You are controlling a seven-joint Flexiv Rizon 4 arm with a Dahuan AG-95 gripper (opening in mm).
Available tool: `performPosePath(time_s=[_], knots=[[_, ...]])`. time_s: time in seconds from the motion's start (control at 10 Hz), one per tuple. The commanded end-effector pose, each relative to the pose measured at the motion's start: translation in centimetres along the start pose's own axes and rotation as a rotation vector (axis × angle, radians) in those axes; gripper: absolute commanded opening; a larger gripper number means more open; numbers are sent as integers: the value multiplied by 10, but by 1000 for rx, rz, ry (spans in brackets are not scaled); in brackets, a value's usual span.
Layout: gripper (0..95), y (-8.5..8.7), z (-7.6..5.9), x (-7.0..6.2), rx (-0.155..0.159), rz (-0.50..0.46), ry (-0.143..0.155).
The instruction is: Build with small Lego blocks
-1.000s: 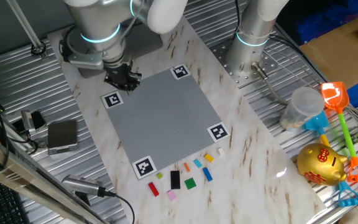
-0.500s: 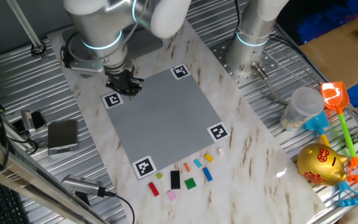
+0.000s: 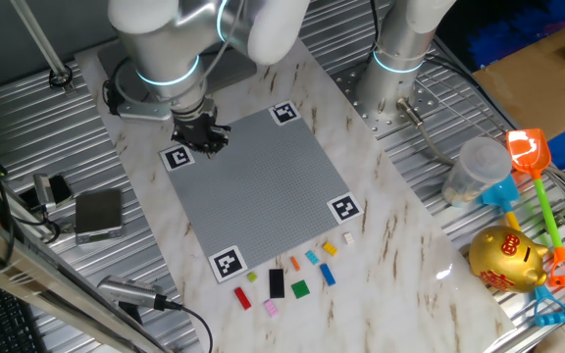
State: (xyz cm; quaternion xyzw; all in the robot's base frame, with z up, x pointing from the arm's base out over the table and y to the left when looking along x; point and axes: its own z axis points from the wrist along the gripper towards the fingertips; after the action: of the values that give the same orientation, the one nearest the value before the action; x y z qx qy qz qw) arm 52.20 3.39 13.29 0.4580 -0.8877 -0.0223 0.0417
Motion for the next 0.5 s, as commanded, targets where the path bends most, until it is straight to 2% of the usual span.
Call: performPosePath(time_s=[0.1, 0.5], knots=[[0, 0, 0, 0, -1, 1, -4], [0, 0, 0, 0, -7, -87, -10]])
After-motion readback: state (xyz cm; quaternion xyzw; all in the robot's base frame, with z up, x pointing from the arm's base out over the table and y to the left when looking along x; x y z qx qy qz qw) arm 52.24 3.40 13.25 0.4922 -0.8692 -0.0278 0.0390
